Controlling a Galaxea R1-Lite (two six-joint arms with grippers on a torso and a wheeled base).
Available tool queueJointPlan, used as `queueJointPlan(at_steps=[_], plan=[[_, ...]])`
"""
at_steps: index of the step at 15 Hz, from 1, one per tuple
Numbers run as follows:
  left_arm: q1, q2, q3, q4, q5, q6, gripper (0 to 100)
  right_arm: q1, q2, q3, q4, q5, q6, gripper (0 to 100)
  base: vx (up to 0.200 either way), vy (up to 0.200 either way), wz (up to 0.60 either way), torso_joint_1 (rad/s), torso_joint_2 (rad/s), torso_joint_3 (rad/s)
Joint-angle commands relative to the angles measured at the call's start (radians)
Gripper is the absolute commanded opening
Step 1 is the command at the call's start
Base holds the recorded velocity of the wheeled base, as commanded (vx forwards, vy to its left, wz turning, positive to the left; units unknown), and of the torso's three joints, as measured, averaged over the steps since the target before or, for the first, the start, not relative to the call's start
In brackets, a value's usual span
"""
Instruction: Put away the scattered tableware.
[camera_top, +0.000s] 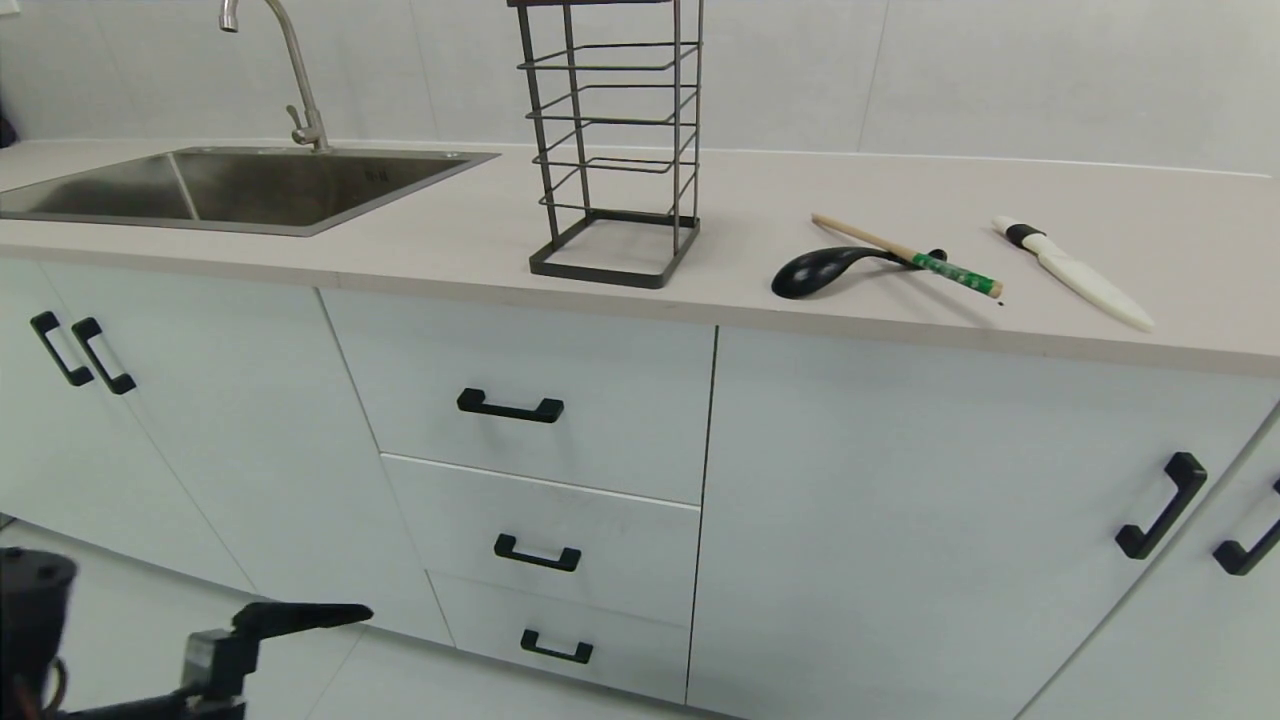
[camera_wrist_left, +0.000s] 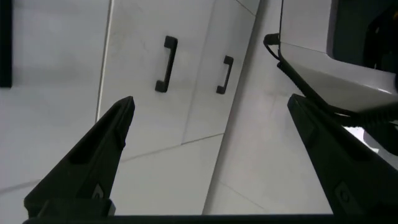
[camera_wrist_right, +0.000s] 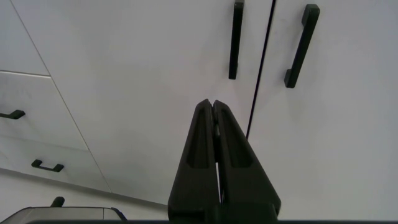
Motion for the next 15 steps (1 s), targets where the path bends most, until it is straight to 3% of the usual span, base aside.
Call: queueJointPlan(at_steps=[1, 9, 12, 15], plan=[[-0.121, 0.374, -0.019, -0.214, 0.058, 0.022, 100, 0.000, 0.001, 0.000, 0.000, 0.000, 0.000, 0, 0.000, 0.000, 0.00, 0.000, 0.00, 0.000], [-0.098, 0.581, -0.039, -0.277, 0.146, 0.020, 100, 0.000, 0.001, 0.000, 0.000, 0.000, 0.000, 0, 0.000, 0.000, 0.00, 0.000, 0.00, 0.000], [-0.100, 0.744, -0.086, -0.434, 0.151, 0.023, 100, 0.000, 0.001, 0.000, 0.000, 0.000, 0.000, 0, 0.000, 0.000, 0.00, 0.000, 0.00, 0.000], [-0.100, 0.834, -0.103, -0.521, 0.149, 0.022, 100, 0.000, 0.001, 0.000, 0.000, 0.000, 0.000, 0, 0.000, 0.000, 0.00, 0.000, 0.00, 0.000]])
